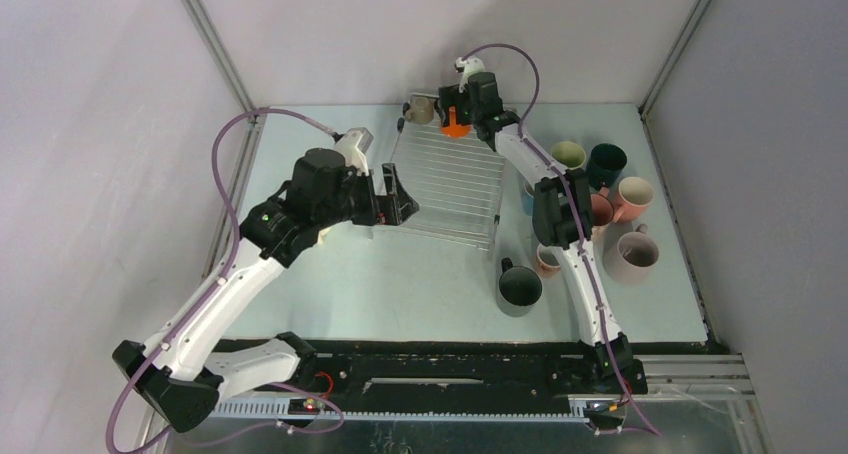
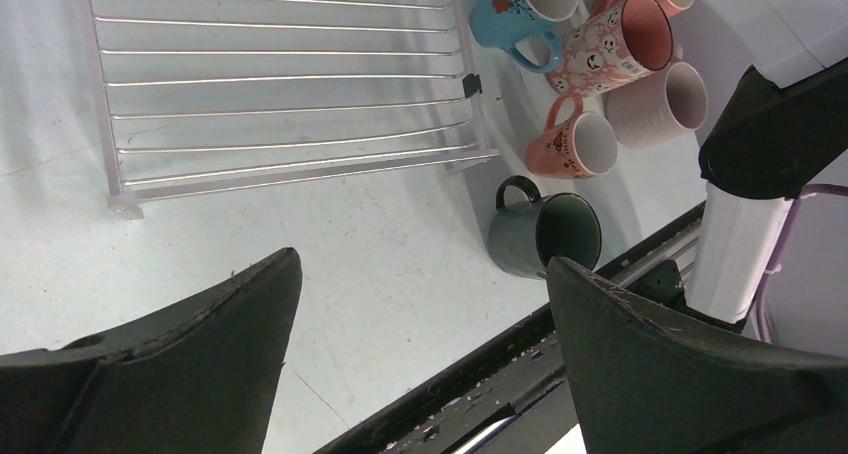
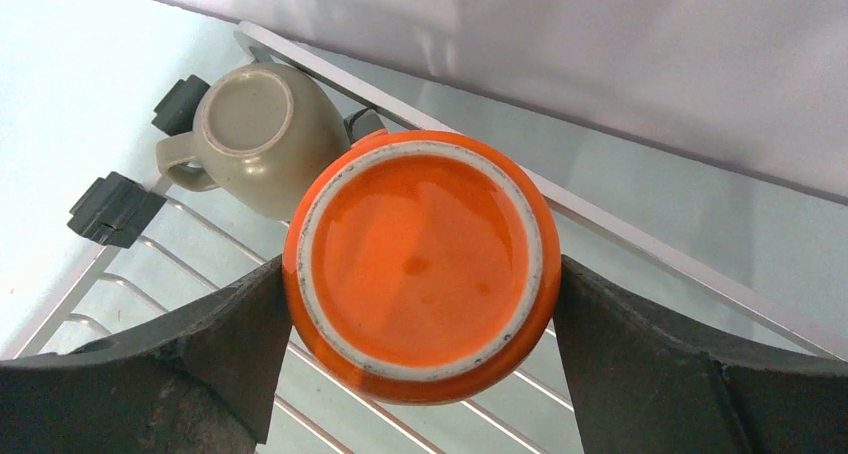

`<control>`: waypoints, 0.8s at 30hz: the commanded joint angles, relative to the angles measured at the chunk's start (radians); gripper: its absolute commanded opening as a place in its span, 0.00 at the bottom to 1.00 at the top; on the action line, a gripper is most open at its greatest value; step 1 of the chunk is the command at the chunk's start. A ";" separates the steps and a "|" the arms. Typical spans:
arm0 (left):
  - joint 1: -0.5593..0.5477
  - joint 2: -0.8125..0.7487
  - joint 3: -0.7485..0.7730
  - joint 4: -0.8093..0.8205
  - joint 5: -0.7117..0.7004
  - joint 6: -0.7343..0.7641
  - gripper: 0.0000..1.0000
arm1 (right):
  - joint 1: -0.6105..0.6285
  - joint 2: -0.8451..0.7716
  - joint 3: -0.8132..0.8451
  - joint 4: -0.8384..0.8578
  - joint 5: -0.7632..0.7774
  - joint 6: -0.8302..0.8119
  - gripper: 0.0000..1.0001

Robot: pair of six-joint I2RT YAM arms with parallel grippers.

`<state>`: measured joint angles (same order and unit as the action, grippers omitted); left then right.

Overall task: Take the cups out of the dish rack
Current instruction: Unload the cup from the dish rack.

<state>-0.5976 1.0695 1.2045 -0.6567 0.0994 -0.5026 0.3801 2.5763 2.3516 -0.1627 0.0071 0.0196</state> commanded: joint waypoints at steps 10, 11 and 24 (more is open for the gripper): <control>-0.005 -0.011 0.009 0.062 -0.005 0.008 1.00 | 0.027 -0.144 -0.142 0.089 -0.010 -0.004 0.51; -0.005 -0.014 0.002 0.068 -0.003 0.006 1.00 | 0.028 -0.164 -0.169 0.096 -0.007 0.002 0.48; -0.004 -0.067 -0.107 0.132 -0.017 -0.036 1.00 | 0.086 -0.410 -0.516 0.200 0.055 0.099 0.35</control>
<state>-0.5976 1.0256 1.1500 -0.5888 0.0990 -0.5117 0.4339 2.2959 1.8946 -0.0475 0.0372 0.0544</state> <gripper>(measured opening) 0.996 0.930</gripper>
